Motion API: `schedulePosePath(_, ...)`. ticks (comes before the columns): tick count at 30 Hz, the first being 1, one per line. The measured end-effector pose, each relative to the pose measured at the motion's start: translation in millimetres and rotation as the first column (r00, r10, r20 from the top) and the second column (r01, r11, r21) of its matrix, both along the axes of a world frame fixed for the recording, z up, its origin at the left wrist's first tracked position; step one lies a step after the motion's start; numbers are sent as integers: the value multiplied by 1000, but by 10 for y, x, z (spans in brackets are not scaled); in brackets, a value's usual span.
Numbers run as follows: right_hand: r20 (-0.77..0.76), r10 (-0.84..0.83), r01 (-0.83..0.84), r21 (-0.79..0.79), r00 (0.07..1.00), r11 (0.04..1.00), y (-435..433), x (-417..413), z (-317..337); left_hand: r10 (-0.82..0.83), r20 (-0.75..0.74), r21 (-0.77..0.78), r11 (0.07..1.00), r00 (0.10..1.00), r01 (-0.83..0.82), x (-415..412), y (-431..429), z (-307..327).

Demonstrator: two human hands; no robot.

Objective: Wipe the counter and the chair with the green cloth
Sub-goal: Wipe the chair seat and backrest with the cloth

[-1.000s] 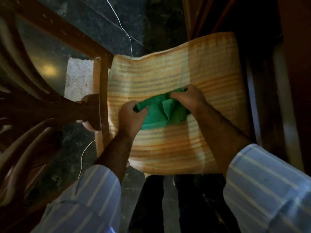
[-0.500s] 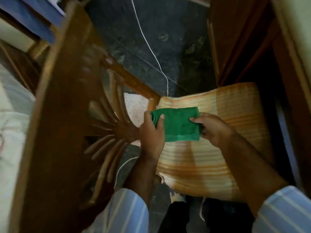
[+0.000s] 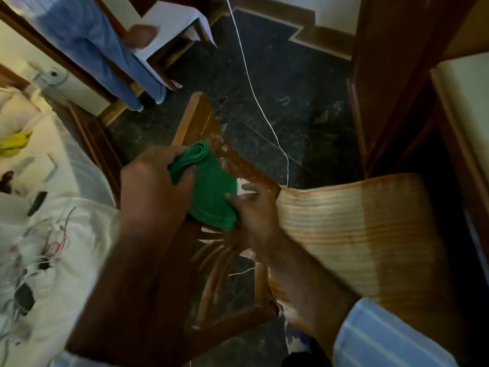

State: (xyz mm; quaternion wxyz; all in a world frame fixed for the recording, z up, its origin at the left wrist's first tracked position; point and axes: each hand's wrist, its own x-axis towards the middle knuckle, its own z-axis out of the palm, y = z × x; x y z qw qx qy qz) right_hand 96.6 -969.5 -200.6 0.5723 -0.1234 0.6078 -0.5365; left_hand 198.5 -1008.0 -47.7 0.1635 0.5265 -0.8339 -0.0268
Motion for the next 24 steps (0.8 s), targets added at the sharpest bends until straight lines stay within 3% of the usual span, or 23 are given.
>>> schedulePosePath(2,-467,-27,-43,-139,884,989,54,155,40,-14,32,-13,1000,999,15,135,-78,-6)
schedulePosePath(3,-596,-38,-129,-235,802,963,81,239,61,-18,32,-16,1000,999,19,194,-103,-19)
schedulePosePath(5,-695,9,-344,-344,719,874,104,438,63,-15,4,-10,1000,1000,15,303,-119,-60)
schedulePosePath(7,-715,58,-455,-378,697,806,129,633,29,8,-64,20,1000,998,-7,401,-67,-113)
schedulePosePath(11,-687,104,-459,-358,719,813,85,766,-47,107,-177,184,980,978,-74,626,253,-269)
schedulePosePath(17,-652,-11,-349,-419,758,838,-405,606,-108,-98,-21,283,954,995,100,699,261,-399)
schedulePosePath(24,-628,-160,-176,-439,762,881,-858,507,-402,-173,46,280,948,984,153,363,-365,-425)
